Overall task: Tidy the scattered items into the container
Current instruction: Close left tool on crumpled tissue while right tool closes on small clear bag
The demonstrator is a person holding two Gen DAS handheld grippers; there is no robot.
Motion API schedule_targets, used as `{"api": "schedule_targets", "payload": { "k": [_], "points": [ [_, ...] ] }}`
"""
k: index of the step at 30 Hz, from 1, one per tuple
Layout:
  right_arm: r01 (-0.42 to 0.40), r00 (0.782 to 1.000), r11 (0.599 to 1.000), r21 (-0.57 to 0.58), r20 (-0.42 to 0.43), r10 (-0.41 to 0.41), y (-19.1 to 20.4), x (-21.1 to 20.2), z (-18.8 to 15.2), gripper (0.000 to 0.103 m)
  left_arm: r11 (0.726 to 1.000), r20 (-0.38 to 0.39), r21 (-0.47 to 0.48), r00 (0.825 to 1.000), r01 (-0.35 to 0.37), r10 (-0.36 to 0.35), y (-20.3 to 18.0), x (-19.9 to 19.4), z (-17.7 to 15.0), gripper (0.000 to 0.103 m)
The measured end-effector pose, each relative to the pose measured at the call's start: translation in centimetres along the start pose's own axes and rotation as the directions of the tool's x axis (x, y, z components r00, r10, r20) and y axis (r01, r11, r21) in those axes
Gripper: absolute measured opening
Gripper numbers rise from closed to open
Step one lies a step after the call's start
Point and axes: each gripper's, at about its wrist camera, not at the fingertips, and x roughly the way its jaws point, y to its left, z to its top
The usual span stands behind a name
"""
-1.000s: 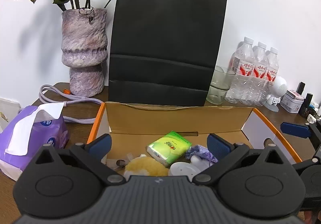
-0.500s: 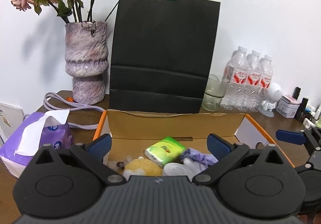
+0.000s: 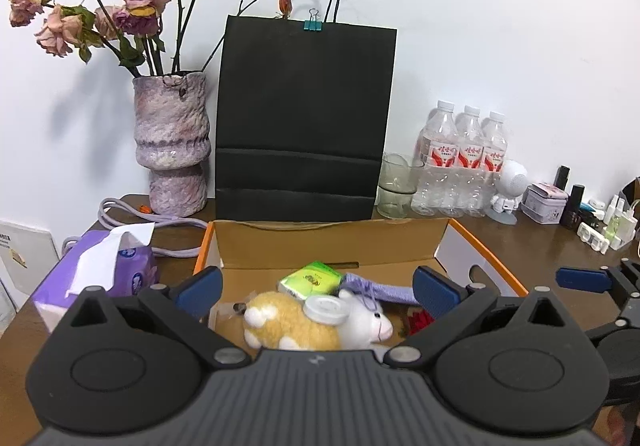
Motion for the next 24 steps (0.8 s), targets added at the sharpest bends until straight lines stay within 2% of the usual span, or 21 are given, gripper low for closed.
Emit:
{"api": "schedule_targets", "payload": {
  "k": [6,12,19,24],
  "points": [
    [-0.005,1.0,1.0,0.028,-0.023,0.006,-1.2,-2.4,-1.8,0.103,1.0,-0.015,0.008,1.0,0.015,-0.015,0.3,-2.1,-1.8,0.103],
    [0.006,0.995,0.999,0.043,-0.101,-0.001,-1.7,-3.4,-4.5,0.103,0.998,-0.076,0.046,0.997,0.031,-0.027,1.2,-3.1,-5.3,0.103],
    [0.009,0.982,0.993,0.118,-0.191,0.014,-2.0,-2.3,-8.3,0.103,0.998,-0.202,0.05,0.979,0.025,-0.014,2.4,-1.7,-9.4,0.103],
    [0.036,0.973,0.993,0.111,-0.229,-0.01,-1.9,-1.0,-9.0,0.101,0.998,-0.218,0.051,0.976,0.023,-0.012,2.3,-0.8,-10.2,0.103]
  ]
}}
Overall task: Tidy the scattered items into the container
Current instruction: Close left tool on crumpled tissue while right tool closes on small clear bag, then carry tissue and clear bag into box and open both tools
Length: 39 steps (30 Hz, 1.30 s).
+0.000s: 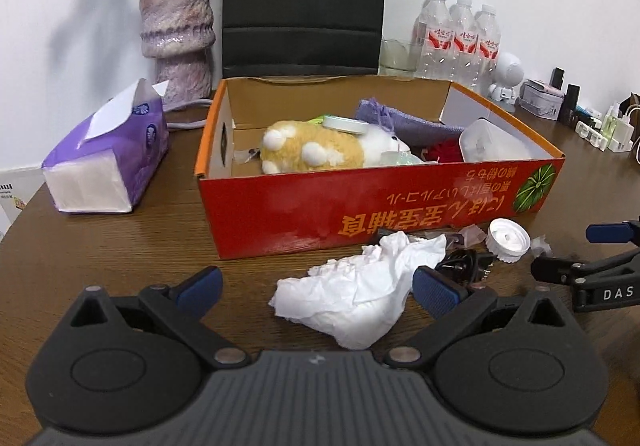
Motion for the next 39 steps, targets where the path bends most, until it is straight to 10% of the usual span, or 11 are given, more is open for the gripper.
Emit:
{"api": "schedule_targets", "payload": {
  "k": [4,7,9,27,39],
  "points": [
    [-0.015,1.0,1.0,0.022,-0.004,0.015,-0.4,0.6,-0.2,0.084,1.0,-0.009,-0.011,1.0,0.015,-0.015,-0.2,1.2,-0.2,0.098],
    [-0.036,0.999,0.999,0.029,0.019,0.035,-0.6,0.4,-0.2,0.056,0.998,-0.023,-0.026,0.998,0.058,-0.059,-0.3,1.6,-0.6,0.038],
    [-0.066,0.997,0.997,0.037,0.032,0.065,-0.7,0.0,-0.2,0.017,0.996,-0.013,-0.035,0.997,0.081,-0.081,-0.3,1.2,-0.8,0.024],
    [-0.133,0.983,0.989,0.06,0.136,0.124,-0.7,-3.0,-0.3,0.015,0.983,0.094,-0.136,0.989,0.123,-0.111,1.7,-3.2,-1.0,0.025],
    [-0.155,0.959,0.987,0.038,0.245,0.141,0.3,-4.8,4.6,0.015,0.985,0.236,-0.11,0.967,0.13,-0.101,1.7,-4.3,5.7,0.025]
  ]
}}
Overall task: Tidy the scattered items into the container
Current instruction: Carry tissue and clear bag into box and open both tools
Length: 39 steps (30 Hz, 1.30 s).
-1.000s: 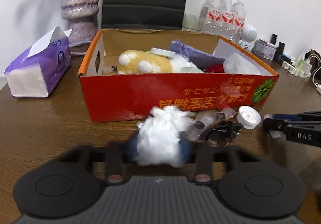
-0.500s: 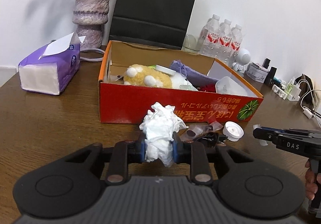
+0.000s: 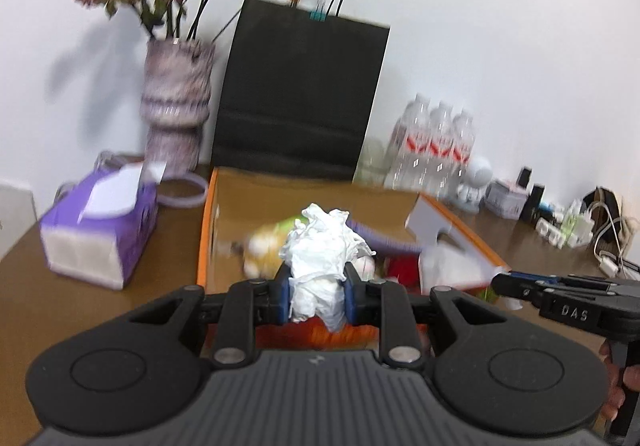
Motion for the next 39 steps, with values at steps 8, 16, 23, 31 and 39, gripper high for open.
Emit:
{"api": "schedule_targets", "payload": {
  "k": [8,16,23,31,39],
  "points": [
    [-0.017,0.999,1.0,0.018,0.037,0.017,1.1,3.8,4.4,0.015,0.998,0.064,-0.063,0.998,0.008,-0.004,-0.5,3.4,3.2,0.025],
    [-0.035,0.999,0.999,0.008,0.002,0.035,1.6,9.5,6.4,0.015,0.998,-0.024,-0.045,0.999,-0.033,0.032,0.0,8.9,3.5,0.025],
    [-0.049,0.996,0.999,-0.01,-0.072,0.048,1.2,13.2,6.3,0.015,0.998,-0.066,-0.027,0.996,-0.057,0.055,0.9,11.9,3.3,0.025],
    [-0.032,0.994,0.999,-0.023,-0.105,0.03,1.1,13.9,6.0,0.029,0.994,-0.081,0.008,0.991,-0.108,0.108,0.3,12.1,3.1,0.096],
    [0.053,0.993,0.999,0.002,-0.106,-0.053,-0.1,13.1,6.6,0.103,0.99,-0.046,0.021,0.989,-0.143,0.143,0.0,11.2,3.8,0.103]
  ]
}}
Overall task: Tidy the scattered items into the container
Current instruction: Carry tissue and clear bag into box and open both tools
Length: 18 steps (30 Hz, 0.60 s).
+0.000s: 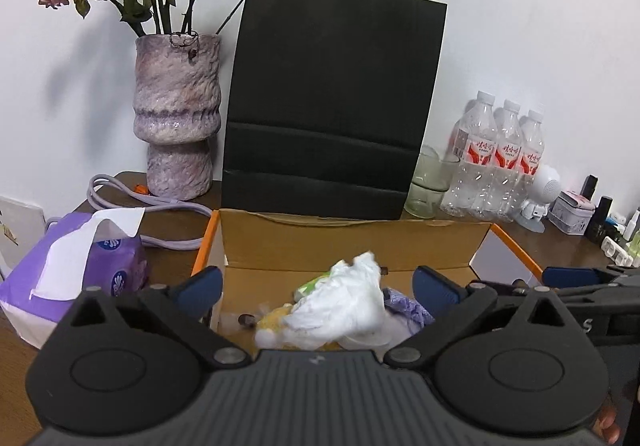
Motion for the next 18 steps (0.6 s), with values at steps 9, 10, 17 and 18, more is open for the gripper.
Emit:
{"api": "schedule_targets", "payload": {
  "k": [9,10,17,18],
  "points": [
    [0.011,1.0,1.0,-0.024,0.001,-0.011,0.32,-0.09,0.02,0.103,1.0,-0.008,0.007,1.0,0.001,-0.001,-0.17,0.05,-0.14,0.103],
    [0.01,1.0,1.0,-0.024,0.0,-0.01,0.33,-0.05,0.01,0.103,1.0,-0.008,0.007,1.0,0.001,-0.001,-0.17,0.03,-0.15,0.103],
    [0.013,1.0,1.0,-0.026,-0.002,-0.013,0.5,0.0,-0.09,0.103,1.0,-0.007,0.009,1.0,0.004,-0.004,-0.23,-0.05,-0.2,0.103],
    [0.014,1.0,1.0,-0.026,-0.001,-0.014,0.5,0.0,-0.08,0.103,1.0,-0.007,0.01,1.0,0.006,-0.006,-0.28,-0.1,-0.21,0.103]
  ]
}}
